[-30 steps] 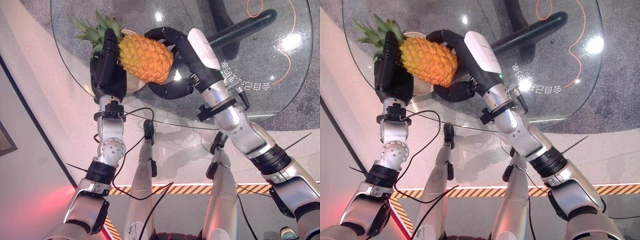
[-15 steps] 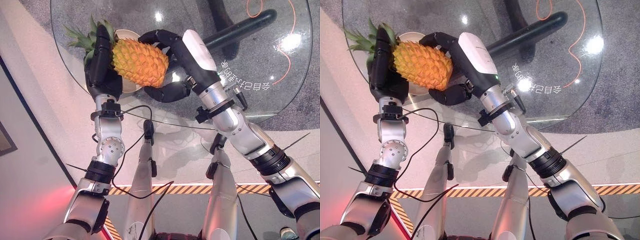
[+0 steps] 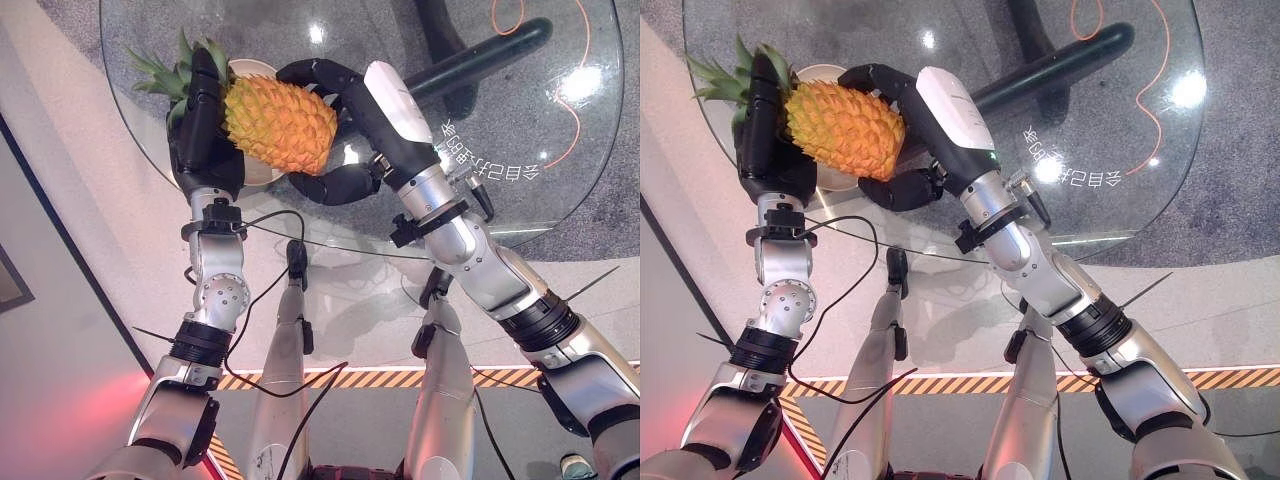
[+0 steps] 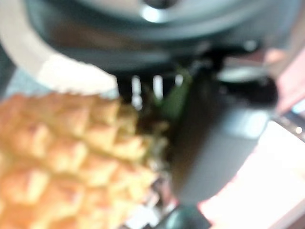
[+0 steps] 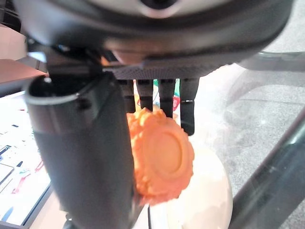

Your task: Pick up the fruit to the plate

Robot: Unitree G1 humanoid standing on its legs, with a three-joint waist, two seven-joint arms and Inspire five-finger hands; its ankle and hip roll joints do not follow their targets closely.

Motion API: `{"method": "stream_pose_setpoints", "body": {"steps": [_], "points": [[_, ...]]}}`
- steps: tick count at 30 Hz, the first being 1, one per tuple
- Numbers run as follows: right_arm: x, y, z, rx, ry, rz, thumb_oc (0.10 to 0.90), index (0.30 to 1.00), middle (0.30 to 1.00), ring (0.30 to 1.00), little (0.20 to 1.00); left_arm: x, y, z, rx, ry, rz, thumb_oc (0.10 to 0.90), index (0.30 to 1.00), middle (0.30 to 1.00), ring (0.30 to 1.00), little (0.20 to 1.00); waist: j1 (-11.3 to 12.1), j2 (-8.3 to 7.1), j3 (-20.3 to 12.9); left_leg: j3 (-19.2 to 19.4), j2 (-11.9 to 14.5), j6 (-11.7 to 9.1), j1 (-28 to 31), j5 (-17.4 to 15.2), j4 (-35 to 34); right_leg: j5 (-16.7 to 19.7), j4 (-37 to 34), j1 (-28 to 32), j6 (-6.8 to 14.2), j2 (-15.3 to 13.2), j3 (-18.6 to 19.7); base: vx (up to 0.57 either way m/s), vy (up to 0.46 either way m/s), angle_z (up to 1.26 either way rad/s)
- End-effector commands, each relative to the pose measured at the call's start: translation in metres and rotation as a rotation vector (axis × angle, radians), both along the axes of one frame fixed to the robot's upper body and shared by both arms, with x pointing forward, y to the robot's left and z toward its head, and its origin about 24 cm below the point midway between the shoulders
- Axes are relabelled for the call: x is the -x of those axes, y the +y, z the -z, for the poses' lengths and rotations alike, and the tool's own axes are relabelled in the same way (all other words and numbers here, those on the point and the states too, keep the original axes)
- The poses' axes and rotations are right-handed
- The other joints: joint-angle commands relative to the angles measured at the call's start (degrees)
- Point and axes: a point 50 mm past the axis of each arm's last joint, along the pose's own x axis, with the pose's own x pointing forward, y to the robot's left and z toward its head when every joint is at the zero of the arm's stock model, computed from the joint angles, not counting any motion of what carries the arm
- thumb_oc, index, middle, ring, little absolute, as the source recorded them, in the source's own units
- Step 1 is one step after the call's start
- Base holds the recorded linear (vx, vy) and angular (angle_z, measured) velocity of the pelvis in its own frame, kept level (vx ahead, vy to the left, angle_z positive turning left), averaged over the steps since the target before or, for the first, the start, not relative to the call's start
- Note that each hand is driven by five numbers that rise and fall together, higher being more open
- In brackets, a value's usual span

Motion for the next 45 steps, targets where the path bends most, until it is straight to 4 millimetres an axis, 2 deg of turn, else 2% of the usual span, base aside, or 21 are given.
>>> {"method": "stream_pose_setpoints", "body": {"steps": [1,10,27,35,45], "points": [[0.032,0.021,-0.051,-0.093,-0.251,-0.165,0.800,0.900,0.900,0.900,0.900,0.033,-0.030,-0.075,-0.098,-0.458,0.061,0.100,0.300,0.300,0.300,0.200,0.6,-0.02,-1.4,-0.7,0.6,0.4,1.5,-2.9,2.8,3.7,-3.4,1.3,1.8,-0.9,-1.6,0.00,0.000,0.00],[0.032,0.021,-0.051,-0.109,-0.260,-0.158,0.800,0.900,0.900,0.900,0.900,0.037,-0.022,-0.078,-0.057,-0.454,-0.041,0.100,0.300,0.300,0.300,0.200,0.7,-0.04,-1.4,-0.8,0.6,0.3,1.3,-2.9,2.9,3.6,-3.2,1.1,1.7,-1.0,-1.6,0.00,0.000,0.00],[0.032,0.021,-0.055,-0.134,-0.271,-0.147,0.800,0.900,0.900,0.900,0.900,0.049,-0.007,-0.090,-0.126,-0.458,-0.389,0.100,0.300,0.300,0.300,0.200,1.0,-0.56,-1.4,-1.0,0.7,0.2,1.2,-2.7,2.7,3.1,-2.9,1.3,1.4,-0.6,-1.7,0.00,0.000,0.00],[0.034,0.019,-0.057,-0.129,-0.286,-0.153,0.800,0.900,0.900,0.900,0.900,0.052,-0.004,-0.094,-0.179,-0.463,-0.484,0.100,0.300,0.300,0.300,0.200,1.1,-0.67,-1.4,-1.1,0.8,0.1,0.9,-2.7,2.9,3.0,-2.7,1.1,1.3,-0.5,-1.7,0.00,0.000,0.00],[0.037,0.013,-0.060,-0.155,-0.303,-0.147,0.800,0.900,0.900,0.900,0.900,0.053,0.004,-0.092,-0.158,-0.426,-0.593,0.100,0.300,0.300,0.300,0.200,1.0,-1.20,-1.4,-1.0,1.1,-0.1,1.4,-2.7,2.6,2.8,-2.8,1.7,1.4,-0.2,-1.8,0.00,0.000,0.00]]}}
